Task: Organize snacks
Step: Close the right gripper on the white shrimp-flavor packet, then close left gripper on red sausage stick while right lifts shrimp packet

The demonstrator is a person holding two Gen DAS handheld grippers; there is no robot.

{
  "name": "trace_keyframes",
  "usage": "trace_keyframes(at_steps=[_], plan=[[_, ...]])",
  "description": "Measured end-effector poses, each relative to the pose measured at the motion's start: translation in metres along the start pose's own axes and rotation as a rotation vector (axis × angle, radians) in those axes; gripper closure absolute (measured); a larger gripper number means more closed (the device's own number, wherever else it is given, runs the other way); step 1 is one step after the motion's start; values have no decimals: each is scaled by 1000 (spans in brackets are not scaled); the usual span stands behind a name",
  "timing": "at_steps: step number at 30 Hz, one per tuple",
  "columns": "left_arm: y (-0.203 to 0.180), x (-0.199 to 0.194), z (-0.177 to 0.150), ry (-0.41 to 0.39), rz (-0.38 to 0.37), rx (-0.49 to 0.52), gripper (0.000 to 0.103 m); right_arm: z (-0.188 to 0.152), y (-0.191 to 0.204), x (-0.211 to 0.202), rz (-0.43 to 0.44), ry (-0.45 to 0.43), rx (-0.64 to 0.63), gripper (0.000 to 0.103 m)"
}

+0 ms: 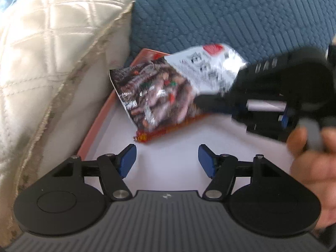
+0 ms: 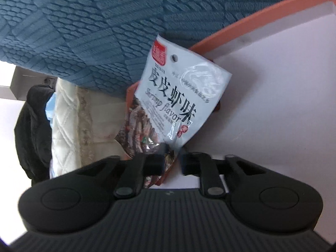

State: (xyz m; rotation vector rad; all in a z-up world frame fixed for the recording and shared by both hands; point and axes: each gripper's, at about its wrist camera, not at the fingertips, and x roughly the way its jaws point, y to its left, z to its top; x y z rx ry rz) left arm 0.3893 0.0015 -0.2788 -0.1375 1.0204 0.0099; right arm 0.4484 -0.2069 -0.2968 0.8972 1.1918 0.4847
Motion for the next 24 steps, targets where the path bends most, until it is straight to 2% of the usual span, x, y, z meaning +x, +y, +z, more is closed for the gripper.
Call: trace_keyframes(at_steps=[3,7,14,18,24], plan=[[-3,-2,-2,-9,-2,10,33,6,5,-15,26,-49,-27,98],[-11,-2,-6,-58,90,81,33,13,4,-33,30,-107,-45,99],[-23,3,-10,-78,141,184,33,26,0,-49,35,-174,-32,100],[-25,3,-8,-91,98,202,33,31,-1,-58,13,-212,-51,100],[-33,13,-8,-58,-48,209,34,33,-9,-56,2,-211,-47,100]])
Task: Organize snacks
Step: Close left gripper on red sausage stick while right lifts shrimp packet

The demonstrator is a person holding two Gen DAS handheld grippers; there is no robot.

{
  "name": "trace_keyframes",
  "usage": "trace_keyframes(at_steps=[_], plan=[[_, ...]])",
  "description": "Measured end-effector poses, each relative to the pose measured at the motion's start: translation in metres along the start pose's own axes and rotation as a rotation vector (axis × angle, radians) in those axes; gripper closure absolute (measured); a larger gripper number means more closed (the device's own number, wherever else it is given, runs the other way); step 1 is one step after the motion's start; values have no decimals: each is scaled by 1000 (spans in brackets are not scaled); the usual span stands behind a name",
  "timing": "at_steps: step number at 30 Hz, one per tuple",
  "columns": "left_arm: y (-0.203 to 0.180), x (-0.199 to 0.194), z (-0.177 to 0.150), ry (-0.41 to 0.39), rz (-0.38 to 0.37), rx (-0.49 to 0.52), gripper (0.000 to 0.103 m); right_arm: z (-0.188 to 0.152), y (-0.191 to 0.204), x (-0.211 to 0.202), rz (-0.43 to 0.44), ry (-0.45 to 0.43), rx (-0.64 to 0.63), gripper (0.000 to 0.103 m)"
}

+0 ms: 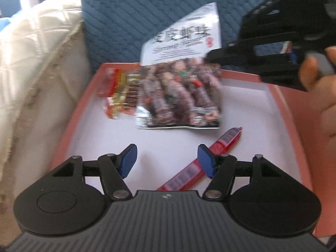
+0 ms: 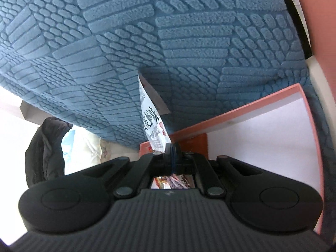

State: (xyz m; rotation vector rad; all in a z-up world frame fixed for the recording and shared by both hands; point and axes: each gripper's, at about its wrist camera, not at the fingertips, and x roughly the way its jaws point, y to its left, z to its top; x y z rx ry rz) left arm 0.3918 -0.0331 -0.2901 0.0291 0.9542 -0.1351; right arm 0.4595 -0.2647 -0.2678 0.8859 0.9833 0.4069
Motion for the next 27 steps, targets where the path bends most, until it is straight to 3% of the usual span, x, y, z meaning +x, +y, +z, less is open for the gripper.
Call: trace_keyframes(at_steps=[5,18,23,27], plan=[[-9,3,2,-6,-24,18,37,1,-9,0,-7,22,12,100],[-25,-7,3,42,-232,20,37,4,-23,13,27,74,23,96],[-40,5,-2,90,-133,98,37,5,-23,15,25,76,25,96],[-47,3,-6,80,-114,136,37,3,-20,17,20,88,13,96]])
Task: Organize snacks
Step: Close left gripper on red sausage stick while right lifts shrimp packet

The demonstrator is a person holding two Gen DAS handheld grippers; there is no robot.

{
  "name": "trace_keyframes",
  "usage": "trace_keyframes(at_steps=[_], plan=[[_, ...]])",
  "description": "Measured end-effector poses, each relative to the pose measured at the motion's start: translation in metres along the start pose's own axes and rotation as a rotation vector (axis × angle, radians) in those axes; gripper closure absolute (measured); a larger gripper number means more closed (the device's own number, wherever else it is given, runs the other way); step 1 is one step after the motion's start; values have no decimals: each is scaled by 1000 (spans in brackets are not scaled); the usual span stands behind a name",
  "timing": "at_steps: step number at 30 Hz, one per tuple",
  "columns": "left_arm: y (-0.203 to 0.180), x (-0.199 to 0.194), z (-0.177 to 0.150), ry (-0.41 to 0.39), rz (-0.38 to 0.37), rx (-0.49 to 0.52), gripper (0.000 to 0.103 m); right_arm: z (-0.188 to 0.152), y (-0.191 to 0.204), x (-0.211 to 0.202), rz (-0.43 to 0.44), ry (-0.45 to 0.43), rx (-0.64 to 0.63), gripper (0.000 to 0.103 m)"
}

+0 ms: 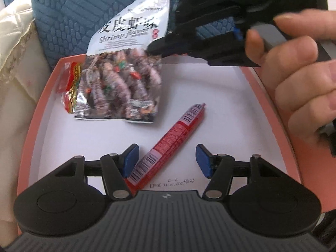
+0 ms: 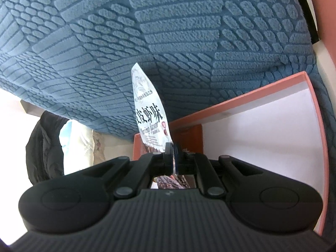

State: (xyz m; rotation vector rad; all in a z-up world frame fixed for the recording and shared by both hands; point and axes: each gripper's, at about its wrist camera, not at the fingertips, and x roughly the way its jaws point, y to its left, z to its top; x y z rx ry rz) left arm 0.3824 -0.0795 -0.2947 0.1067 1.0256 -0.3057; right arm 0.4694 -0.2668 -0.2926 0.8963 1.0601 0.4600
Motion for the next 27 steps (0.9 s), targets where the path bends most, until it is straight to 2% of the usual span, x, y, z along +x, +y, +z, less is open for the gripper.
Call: trace_keyframes(at_steps=[3,5,8,9,10,12,13,16,25,26,27], plan=[[-3,-1,-1,-6,12,11,39,-3,2,4,5,15,-15,96],[-5,-1,-1,-13,34,21,49,-4,3,7,3,23,-17,95],[-2,0,2,-18,36,7,58,-6,4,12,0,41,-19,94],[-1,-1,3,-20,35,0,60,-6,4,14,-2,45,-22,90],[0,-1,3,-20,38,-3,64,-7,5,15,-4,48,-25,86],[1,-2,4,-21,48,-7,72,-9,6,17,2,45,-28,47],[3,-2,4,-21,52,-12,77,-8,7,17,7,42,-29,42],[7,-4,5,-20,38,-46,78,-10,11,22,8,50,-44,42],[0,-4,8,-13,32,-74,79,-18,15,39,-65,97,-88,44],[0,-5,8,-12,30,-80,79,-20,16,40,-79,102,-106,52],[3,-1,10,-9,27,-88,79,-22,19,43,-102,103,-125,68]])
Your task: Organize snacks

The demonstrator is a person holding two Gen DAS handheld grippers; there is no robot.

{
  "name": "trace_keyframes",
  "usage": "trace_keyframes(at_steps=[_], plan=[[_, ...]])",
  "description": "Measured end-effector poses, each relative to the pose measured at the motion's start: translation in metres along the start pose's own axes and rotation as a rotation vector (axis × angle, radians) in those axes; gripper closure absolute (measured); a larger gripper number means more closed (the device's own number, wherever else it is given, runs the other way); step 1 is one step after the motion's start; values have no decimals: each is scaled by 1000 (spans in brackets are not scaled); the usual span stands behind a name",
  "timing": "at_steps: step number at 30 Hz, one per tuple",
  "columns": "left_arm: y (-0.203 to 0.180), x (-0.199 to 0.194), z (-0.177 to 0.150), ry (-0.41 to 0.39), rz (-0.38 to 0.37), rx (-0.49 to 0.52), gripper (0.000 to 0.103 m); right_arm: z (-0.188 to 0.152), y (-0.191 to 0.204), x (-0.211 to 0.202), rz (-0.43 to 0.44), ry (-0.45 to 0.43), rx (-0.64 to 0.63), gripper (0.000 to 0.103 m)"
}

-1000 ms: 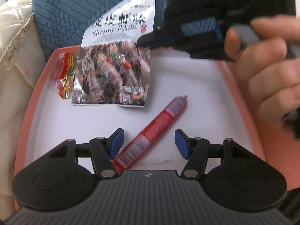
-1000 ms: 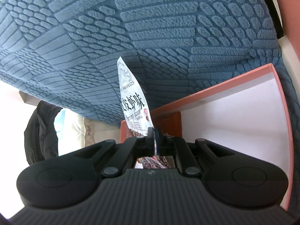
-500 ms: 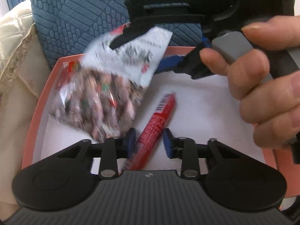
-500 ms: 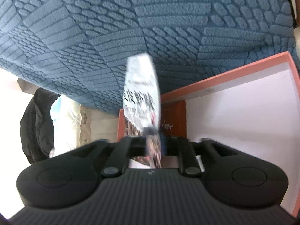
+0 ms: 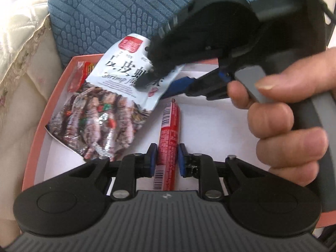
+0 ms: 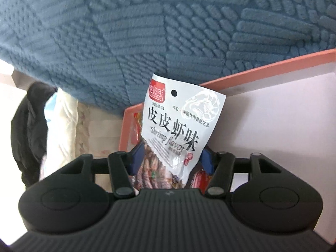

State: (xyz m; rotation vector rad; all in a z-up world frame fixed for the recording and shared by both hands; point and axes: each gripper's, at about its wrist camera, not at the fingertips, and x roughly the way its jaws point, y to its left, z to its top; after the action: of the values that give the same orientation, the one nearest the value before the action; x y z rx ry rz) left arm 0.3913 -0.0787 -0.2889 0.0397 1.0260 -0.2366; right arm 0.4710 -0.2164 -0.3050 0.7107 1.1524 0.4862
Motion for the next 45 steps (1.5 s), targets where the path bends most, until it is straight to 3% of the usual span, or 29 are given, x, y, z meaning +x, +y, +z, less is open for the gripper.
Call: trace_keyframes(at_steps=[3,7,14,20,30,39,41,43,45], plan=[[0,1,2,9,-8,-15,79,-1,1,0,-30,-16,-8,91],[1,3,3,15,-16,-36,79,2,4,-13,-40,-73,-38,100],[2,-2,-4,24,-27,-78,80,7,10,-47,-20,-166,-74,100],[16,-13,-16,26,-33,-188,80,3,26,-77,-26,-250,-172,100],[38,-47,-40,-9,-15,-314,80,-21,35,-118,-48,-357,-223,100],[36,-62,-53,-33,-12,-345,80,-45,36,-162,-87,-463,-229,100],[34,-61,-54,-27,-14,-348,80,-54,35,-159,-101,-448,-233,100],[35,-64,-55,-29,-11,-355,80,-61,30,-143,-68,-368,-238,100],[37,-64,-53,-32,-8,-362,80,-65,32,-128,-96,-327,-262,97]])
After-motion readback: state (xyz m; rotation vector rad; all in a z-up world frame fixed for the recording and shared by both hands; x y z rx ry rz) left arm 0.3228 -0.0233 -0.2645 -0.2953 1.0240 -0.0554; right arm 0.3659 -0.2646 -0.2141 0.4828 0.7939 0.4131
